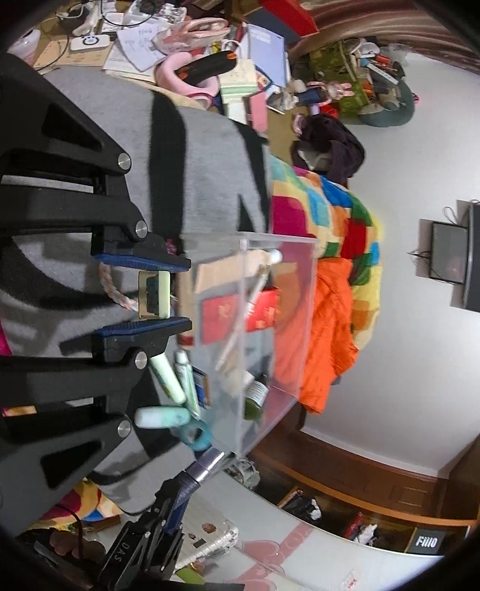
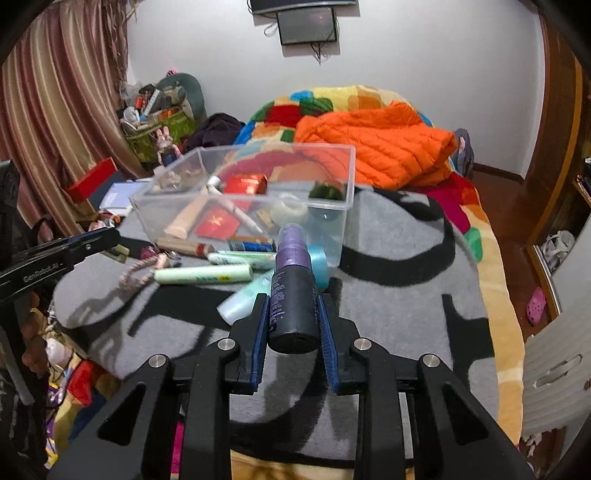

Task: Organize objects
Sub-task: 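Grasp the dotted pale-green block with the left tool while the right tool grasps the purple-black spray bottle, then carry the block and spray bottle into the clear bin and open both tools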

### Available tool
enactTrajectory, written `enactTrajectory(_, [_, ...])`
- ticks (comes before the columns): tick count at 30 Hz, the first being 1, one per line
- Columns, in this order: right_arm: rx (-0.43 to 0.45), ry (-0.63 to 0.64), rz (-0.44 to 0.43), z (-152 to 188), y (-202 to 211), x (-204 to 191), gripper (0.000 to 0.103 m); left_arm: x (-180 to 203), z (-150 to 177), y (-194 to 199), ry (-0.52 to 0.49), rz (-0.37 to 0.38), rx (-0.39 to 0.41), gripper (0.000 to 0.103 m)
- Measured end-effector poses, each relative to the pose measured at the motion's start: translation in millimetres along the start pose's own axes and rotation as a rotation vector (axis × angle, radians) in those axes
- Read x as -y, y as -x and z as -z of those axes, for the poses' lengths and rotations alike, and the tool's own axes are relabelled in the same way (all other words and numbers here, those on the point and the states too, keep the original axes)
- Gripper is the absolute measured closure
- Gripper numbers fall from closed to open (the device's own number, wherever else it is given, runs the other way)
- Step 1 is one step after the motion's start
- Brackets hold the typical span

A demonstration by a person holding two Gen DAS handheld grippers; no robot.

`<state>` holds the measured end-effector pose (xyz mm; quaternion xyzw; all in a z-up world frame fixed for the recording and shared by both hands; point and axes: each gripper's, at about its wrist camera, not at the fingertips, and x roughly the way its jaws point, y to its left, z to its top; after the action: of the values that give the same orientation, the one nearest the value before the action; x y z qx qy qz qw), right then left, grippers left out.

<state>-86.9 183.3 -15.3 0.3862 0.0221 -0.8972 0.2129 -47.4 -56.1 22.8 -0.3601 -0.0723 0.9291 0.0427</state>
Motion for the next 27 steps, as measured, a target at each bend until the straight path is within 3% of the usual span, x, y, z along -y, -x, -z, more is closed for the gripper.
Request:
enactTrajectory(7, [0.088, 0.018, -0.031, -29, 10, -11, 0.079, 12, -28, 8, -0.026, 0.005, 0.071, 0.079])
enactTrajectory(13, [0.121, 0.052, -0.042, -62, -7, -22, 0.079, 15, -54, 0, -0.024, 0.008, 0.101, 0.079])
enactTrajectory(27, [-0.029, 0.013, -0.092, -97, -98, -36, 0.079, 8, -73, -76, 0.008, 0.023, -0.024, 0.079])
